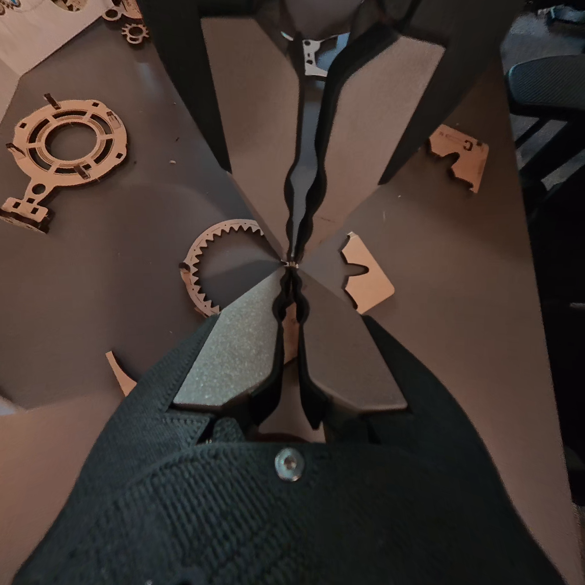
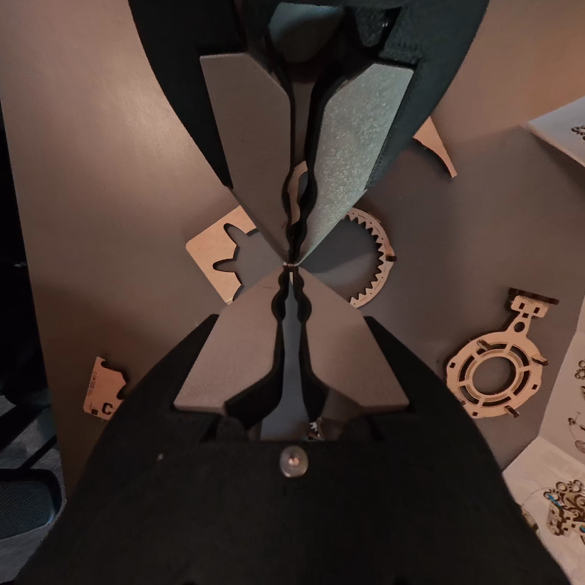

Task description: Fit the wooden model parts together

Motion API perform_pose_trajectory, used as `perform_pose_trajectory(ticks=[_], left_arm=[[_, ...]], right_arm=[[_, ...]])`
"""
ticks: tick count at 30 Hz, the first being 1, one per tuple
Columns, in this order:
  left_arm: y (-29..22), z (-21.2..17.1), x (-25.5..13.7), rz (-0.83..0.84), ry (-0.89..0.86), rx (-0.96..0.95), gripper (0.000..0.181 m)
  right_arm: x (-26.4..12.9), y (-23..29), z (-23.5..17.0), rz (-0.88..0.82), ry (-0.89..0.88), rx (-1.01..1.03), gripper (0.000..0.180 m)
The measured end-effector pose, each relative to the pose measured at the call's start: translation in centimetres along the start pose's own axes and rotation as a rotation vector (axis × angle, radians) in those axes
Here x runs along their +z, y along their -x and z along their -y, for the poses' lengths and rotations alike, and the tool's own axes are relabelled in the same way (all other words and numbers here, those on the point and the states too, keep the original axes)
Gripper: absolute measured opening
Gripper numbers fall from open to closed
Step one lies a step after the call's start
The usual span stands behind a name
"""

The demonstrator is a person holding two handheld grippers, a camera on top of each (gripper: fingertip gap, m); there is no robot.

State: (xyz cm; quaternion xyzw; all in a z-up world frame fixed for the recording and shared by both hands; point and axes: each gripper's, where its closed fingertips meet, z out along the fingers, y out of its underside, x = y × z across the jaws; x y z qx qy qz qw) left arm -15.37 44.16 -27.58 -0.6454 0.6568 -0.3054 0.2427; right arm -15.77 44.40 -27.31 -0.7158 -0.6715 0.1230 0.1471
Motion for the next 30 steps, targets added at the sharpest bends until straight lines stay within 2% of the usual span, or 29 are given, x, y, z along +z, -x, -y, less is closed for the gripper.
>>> perform_pose_trajectory(ticks=[18, 30], left_arm=[[-0.03, -0.24, -0.30, -0.071, -0.045, -0.097, 0.000], [-0.10, 0.32, -0.34, -0.039, -0.056, -0.081, 0.000]], right_arm=[[0.27, 0.18, 0.33, 0.048, 0.053, 0.136, 0.000], [0.36, 0.27, -0.12, 0.067, 0.031, 0.182, 0.000]])
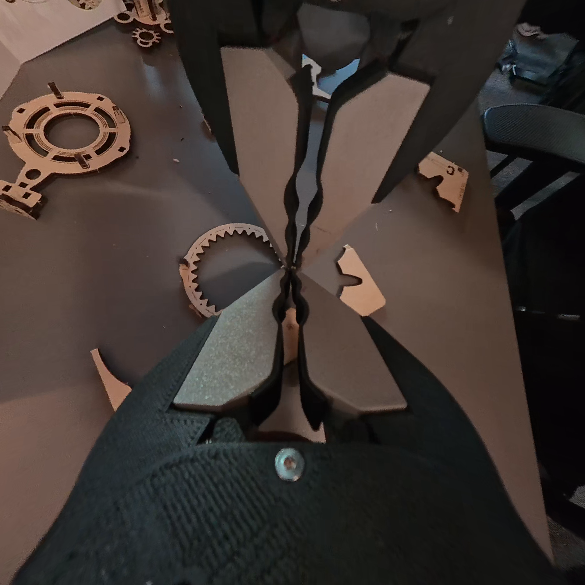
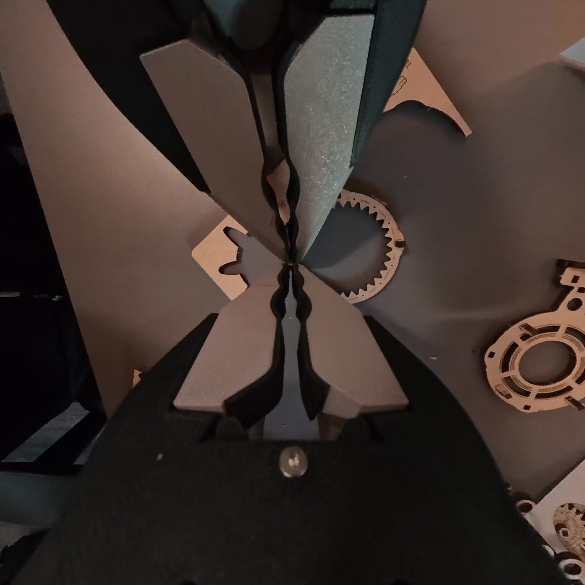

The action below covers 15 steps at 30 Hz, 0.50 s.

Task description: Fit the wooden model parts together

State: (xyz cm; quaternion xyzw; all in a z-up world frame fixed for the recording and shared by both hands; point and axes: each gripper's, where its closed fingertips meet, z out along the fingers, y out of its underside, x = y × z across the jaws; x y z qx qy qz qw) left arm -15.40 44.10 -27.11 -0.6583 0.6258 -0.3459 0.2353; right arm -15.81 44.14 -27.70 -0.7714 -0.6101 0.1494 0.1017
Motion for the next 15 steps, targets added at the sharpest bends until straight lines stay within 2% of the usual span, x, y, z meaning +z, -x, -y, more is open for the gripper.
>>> perform_pose_trajectory(ticks=[8, 11, 15], left_arm=[[0.3, -0.6, -0.6, 0.017, 0.011, 0.012, 0.000], [1.5, -1.5, -1.6, 0.087, 0.065, 0.021, 0.000], [1.2, -1.0, -1.5, 0.049, 0.014, -0.008, 0.000]], right_arm=[[0.1, -0.1, 0.7, -0.006, 0.016, 0.012, 0.000], [-0.1, -0.3, 0.7, -0.009, 0.041, 0.005, 0.000], [-0.2, -0.4, 1.1, -0.003, 0.058, -0.001, 0.000]])
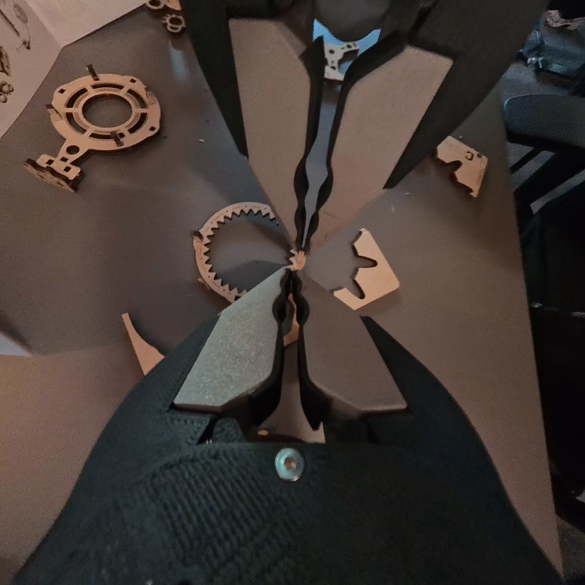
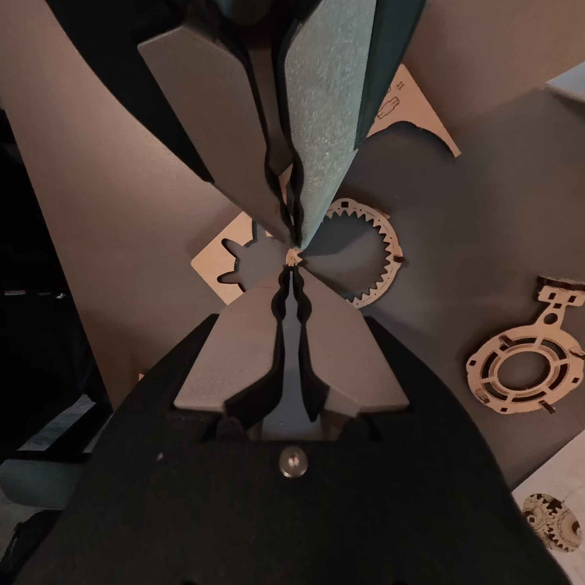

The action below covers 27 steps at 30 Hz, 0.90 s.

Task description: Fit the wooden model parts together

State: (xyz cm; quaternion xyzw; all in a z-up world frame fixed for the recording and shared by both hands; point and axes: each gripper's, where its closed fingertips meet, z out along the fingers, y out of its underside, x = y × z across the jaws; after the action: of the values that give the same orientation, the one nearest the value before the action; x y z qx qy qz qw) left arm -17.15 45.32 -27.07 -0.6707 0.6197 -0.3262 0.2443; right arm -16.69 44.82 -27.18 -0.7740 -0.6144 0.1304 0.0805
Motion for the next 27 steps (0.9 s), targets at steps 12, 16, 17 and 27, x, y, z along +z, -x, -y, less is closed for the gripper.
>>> perform_pose_trajectory(ticks=[12, 16, 17, 27], left_arm=[[-0.1, 1.3, 2.0, 0.050, -0.019, 0.076, 0.000], [0.0, 1.4, 2.3, 0.085, -0.013, 0.103, 0.000], [0.0, 1.4, 2.3, 0.091, -0.010, 0.111, 0.000], [-0.1, 1.3, 2.4, 0.137, -0.004, 0.385, 0.000]], right_arm=[[-0.8, -0.1, -3.1, 0.002, 0.078, 0.085, 0.000], [-0.7, 0.0, -3.2, 0.023, 0.071, 0.115, 0.000], [-0.7, 0.0, -3.2, 0.026, 0.075, 0.120, 0.000], [-0.6, 0.1, -3.2, 0.089, 0.069, 0.177, 0.000]])
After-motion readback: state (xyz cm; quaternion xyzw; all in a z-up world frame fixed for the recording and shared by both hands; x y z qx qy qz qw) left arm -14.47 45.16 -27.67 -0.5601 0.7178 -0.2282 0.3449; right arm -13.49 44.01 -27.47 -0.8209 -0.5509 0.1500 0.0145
